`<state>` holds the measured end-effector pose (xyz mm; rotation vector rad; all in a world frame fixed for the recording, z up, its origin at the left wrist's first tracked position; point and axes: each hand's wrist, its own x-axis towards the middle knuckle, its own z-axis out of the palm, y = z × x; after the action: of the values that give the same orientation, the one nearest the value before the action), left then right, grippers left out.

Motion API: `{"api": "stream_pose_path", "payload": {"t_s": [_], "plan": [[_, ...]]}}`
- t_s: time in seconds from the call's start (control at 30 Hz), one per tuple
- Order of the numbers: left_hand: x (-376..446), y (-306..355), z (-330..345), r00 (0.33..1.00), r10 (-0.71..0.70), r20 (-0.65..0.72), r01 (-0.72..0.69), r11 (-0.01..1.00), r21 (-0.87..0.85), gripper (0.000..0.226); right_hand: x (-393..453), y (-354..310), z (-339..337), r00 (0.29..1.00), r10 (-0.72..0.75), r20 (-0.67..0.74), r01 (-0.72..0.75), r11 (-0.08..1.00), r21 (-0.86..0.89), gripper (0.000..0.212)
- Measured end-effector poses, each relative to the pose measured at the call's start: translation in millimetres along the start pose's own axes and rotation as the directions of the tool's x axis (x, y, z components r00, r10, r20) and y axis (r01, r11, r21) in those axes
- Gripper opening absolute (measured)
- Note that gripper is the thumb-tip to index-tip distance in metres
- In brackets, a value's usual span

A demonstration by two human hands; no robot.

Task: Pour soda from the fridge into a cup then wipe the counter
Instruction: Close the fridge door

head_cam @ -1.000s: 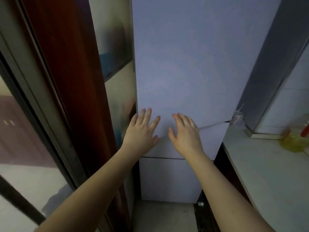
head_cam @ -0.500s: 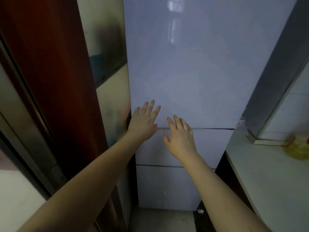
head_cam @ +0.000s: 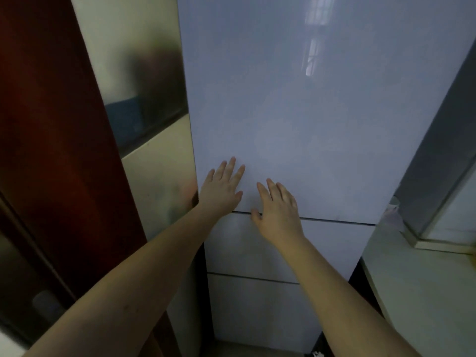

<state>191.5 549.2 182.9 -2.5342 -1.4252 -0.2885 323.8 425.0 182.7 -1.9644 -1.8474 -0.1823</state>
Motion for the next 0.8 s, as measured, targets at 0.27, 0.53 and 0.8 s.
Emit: {"api": "stream_pose_path", "payload": {"t_s": [0.27,0.53,0.8], "plan": [[7,10,14,0.999,-0.041,0.004,0.041,0.998,-0.037,0.074,18,22,1,1.000,-0.011,0.005,0.011,1.000,-0.020,0.065],[-21,26,-5,0.999,-0.017,-0.027,0.014,0.993,-0.117,0.068,8,35,1,1.000,-0.001,0.003,0.001,1.000,-0.017,0.063],[-72,40,-7,1.000,0.001,0.022,0.000,0.999,-0.047,0.065,-30,29,-3,0.999,0.051,0.017,-0.050,0.999,-0.020,0.060]]}}
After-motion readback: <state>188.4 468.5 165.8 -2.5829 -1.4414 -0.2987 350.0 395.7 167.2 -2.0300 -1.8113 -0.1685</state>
